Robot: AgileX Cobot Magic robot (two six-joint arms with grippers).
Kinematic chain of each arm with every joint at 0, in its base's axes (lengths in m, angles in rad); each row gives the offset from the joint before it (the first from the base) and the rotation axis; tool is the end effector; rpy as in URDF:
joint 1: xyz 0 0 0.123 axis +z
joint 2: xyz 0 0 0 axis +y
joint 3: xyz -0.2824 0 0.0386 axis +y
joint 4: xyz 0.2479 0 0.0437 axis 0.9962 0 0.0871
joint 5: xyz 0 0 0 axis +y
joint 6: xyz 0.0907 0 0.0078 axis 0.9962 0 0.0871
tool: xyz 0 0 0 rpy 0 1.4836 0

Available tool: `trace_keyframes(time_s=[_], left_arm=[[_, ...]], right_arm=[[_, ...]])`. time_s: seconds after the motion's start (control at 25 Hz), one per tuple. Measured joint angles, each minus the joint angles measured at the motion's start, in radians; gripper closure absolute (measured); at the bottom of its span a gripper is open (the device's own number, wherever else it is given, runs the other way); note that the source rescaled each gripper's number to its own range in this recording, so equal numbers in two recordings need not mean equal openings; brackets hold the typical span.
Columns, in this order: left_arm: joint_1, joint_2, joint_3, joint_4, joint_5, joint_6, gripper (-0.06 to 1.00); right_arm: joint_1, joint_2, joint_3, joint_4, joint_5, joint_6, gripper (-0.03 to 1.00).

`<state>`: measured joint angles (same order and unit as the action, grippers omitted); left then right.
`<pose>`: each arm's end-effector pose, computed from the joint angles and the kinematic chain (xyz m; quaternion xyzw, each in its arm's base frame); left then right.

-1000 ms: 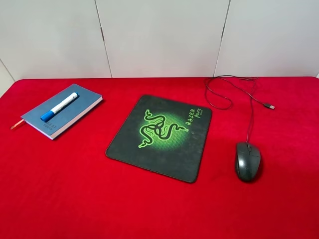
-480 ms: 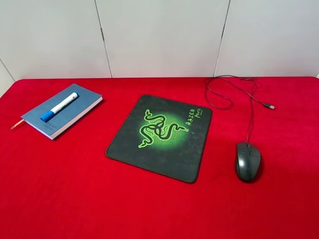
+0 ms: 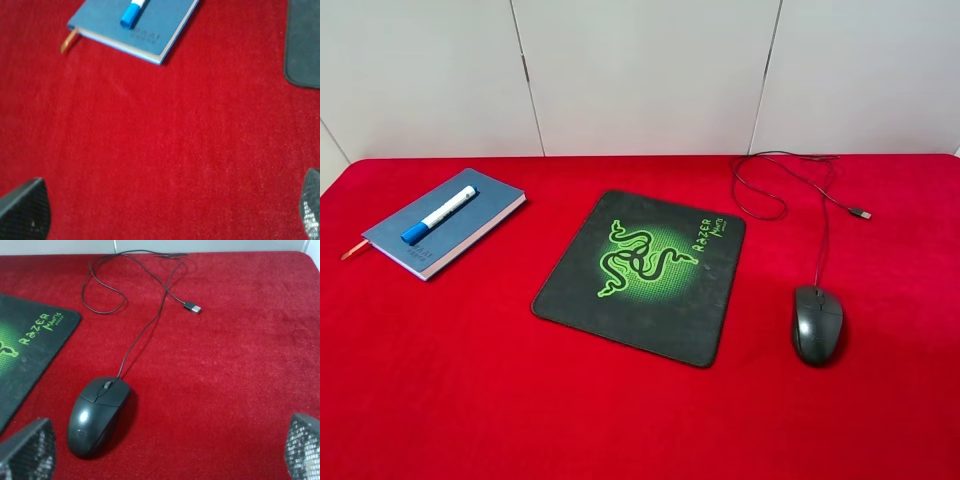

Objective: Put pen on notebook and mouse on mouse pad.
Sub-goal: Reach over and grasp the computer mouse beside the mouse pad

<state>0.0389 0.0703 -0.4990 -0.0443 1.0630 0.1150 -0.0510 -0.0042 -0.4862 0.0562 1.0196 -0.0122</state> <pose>0.0061 -0.0033 0.2767 0.0332 0.8710 0.0156 0.4899 -0.0021 0.0045 0.2768 0.0160 0.8444 0.0112 0.5353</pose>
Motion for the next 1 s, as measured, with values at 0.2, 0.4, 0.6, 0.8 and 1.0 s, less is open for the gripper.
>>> trace_keyframes(time_s=[0.2,0.4,0.6,0.8,1.0], left_arm=[[0.0,-0.073,0.007,0.005,0.001,-0.022,-0.05],[0.0,-0.073,0.007,0.004,0.0,-0.022,-0.05],[0.0,-0.073,0.007,0.005,0.0,-0.022,-0.05],[0.0,-0.073,0.007,0.005,0.0,-0.022,-0.05],[0.0,-0.073,0.007,0.005,0.0,-0.022,-0.05]], right_arm=[[0.0,0.0,0.0,0.0,0.0,0.0,-0.03],[0.0,0.0,0.0,0.0,0.0,0.0,-0.03],[0.0,0.0,0.0,0.0,0.0,0.0,-0.03],[0.0,0.0,0.0,0.0,0.0,0.0,-0.03],[0.0,0.0,0.0,0.0,0.0,0.0,-0.03]])
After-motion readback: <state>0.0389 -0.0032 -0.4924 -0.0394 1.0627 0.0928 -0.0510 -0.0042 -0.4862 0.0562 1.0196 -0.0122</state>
